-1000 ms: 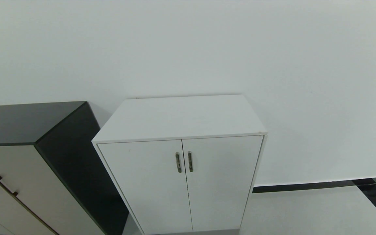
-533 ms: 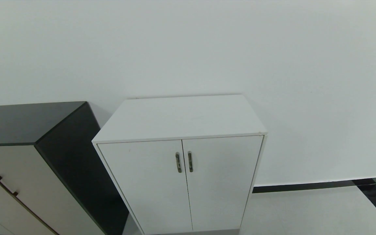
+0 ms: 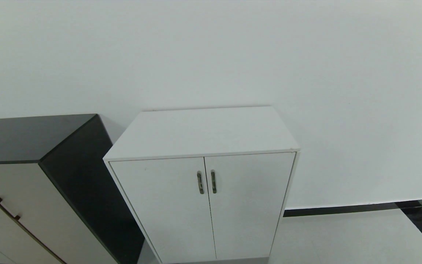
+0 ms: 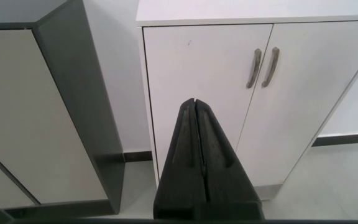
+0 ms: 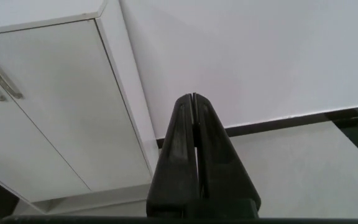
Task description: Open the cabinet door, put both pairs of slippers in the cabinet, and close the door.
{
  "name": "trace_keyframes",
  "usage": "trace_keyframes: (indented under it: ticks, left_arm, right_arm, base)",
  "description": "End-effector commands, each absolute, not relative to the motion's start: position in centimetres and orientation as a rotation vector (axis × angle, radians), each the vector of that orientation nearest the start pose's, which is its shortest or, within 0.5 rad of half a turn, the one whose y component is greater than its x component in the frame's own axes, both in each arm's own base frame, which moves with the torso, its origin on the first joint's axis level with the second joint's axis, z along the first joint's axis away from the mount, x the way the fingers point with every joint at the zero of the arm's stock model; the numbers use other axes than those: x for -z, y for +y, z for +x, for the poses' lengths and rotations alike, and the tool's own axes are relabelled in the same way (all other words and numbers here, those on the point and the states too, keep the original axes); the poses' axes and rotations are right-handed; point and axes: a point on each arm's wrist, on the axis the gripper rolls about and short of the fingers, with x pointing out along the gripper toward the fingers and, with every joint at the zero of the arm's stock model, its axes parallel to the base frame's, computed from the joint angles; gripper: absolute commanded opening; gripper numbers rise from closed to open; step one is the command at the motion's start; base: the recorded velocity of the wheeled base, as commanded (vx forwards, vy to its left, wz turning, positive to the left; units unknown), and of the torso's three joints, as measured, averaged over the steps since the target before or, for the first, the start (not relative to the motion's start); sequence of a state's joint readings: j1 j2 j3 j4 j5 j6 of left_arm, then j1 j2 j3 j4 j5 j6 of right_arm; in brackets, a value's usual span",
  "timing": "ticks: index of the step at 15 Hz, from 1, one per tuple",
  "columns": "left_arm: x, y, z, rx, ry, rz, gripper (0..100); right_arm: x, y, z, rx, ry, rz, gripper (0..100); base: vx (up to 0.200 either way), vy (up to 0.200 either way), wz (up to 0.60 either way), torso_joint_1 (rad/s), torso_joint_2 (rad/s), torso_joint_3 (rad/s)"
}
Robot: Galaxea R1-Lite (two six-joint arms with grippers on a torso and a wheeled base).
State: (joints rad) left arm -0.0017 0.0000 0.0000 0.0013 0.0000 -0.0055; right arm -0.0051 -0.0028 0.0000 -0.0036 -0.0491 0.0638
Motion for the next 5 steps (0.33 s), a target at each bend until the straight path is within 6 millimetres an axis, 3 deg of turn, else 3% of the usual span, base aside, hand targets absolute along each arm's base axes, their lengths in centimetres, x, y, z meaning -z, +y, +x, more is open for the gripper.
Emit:
trace_keyframes:
  ticks: [1, 5]
  left_arm:
    - [-7.53, 0.0, -2.28, 0.002, 0.002, -0.006, 0]
    - [-7.53, 0.0, -2.28, 0.002, 0.002, -0.006, 0]
  right_arm:
    - [-7.6, -0.1, -2.28, 0.054, -0.006, 0.066, 0]
    - [-7.6, -0.1, -2.28, 0.052, -0.006, 0.06, 0]
  base:
    - [0.0, 0.0, 0.0, 0.0, 0.0, 0.0]
    - [0.0, 0.0, 0.0, 0.0, 0.0, 0.0]
